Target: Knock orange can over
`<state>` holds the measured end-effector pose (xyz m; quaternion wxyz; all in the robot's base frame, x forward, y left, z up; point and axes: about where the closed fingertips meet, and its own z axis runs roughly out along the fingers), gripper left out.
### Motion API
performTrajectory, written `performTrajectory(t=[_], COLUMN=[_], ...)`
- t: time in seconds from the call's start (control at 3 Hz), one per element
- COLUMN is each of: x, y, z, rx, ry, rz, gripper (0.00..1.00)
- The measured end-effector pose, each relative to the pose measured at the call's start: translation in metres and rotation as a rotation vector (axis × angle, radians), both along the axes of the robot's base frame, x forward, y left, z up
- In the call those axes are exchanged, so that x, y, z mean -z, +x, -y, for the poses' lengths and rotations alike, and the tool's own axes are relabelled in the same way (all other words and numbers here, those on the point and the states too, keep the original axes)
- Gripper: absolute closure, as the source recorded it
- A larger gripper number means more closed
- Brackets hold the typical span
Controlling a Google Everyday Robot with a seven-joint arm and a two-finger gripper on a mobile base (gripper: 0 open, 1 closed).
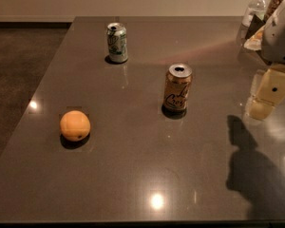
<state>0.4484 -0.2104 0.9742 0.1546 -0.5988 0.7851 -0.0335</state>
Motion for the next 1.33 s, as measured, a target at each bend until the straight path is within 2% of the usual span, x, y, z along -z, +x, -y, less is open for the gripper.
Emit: performTrajectory(t=[0.33, 0.67, 1.0, 1.33], x=[0.002, 0.02, 0.037, 0.045], y=[0.006, 0.025, 0.061, 0.083], z=[-0.004, -0.012, -0.026, -0.035], rx=[0.005, 0.042, 0.081, 0.1], ry=[0.0, 0.045, 0.139, 0.213], rz=[-0.006, -0.013, 0.057, 0.109], gripper=[0.0, 0.0, 0.0, 0.0])
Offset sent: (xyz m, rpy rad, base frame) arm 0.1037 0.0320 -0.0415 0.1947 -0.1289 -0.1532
